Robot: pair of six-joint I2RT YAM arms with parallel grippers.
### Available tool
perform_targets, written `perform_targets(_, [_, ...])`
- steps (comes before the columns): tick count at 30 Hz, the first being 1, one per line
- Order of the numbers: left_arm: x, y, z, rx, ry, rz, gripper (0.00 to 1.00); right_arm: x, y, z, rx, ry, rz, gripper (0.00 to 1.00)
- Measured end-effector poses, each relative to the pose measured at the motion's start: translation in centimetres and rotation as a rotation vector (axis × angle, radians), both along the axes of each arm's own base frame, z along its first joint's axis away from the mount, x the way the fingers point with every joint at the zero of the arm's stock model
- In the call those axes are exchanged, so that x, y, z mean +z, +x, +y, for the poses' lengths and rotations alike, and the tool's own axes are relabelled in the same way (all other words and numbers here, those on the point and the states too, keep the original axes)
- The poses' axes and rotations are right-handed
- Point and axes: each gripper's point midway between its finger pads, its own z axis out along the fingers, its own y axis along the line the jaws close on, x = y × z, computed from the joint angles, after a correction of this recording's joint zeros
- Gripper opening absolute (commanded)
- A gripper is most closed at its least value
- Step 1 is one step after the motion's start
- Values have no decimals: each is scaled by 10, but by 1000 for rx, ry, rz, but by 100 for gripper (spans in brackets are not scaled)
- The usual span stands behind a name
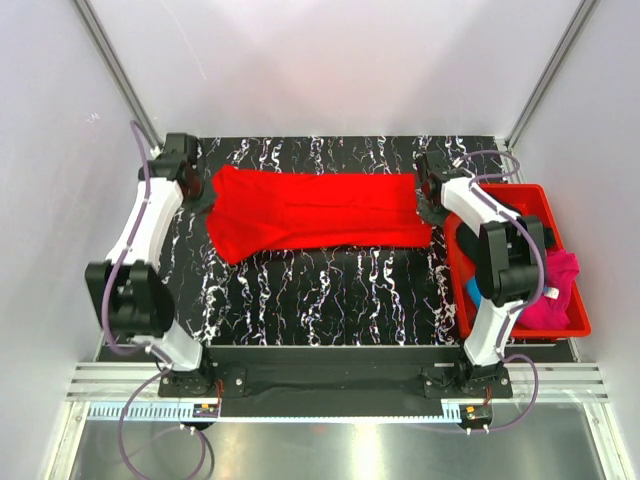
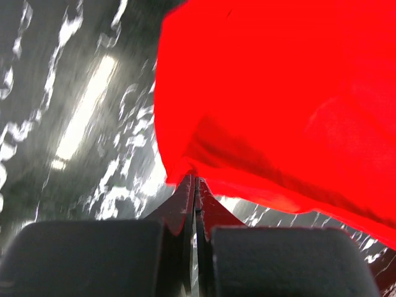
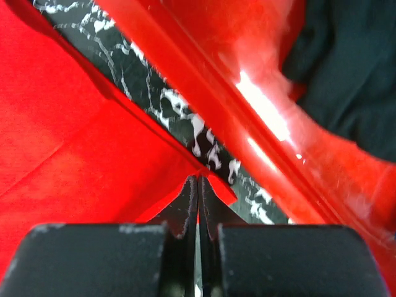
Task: Fold and stack the t-shirts
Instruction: Fold the tshirt
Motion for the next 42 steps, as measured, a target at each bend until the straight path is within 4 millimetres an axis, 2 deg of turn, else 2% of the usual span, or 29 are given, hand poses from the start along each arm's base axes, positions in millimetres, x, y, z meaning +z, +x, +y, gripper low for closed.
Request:
perform_targets(2, [-3, 20, 1, -13, -5, -3, 0, -4, 6, -5, 7, -14, 13, 0])
perform_targets(8, [-25, 65, 1, -51, -45, 37, 0, -11, 23, -7, 36, -32, 30, 0])
perform_targets(13, [-41, 87, 6, -73, -60, 67, 0, -14, 30, -6, 66, -29, 36, 0])
perform_targets(22, [-45, 101, 9, -115, -43, 91, 0, -8, 61, 8, 148, 15, 5, 0])
perform_targets(26, [-40, 105, 13, -122, -30, 91, 0, -9, 70, 11, 169, 23, 7, 0])
perform_targets(31, [-35, 120, 18, -121, -22, 68, 0, -15, 84, 14, 184, 25, 9, 0])
perform_targets(42, [-44, 139, 27, -105, -24, 70, 0, -33, 81, 4, 171, 34, 61, 0])
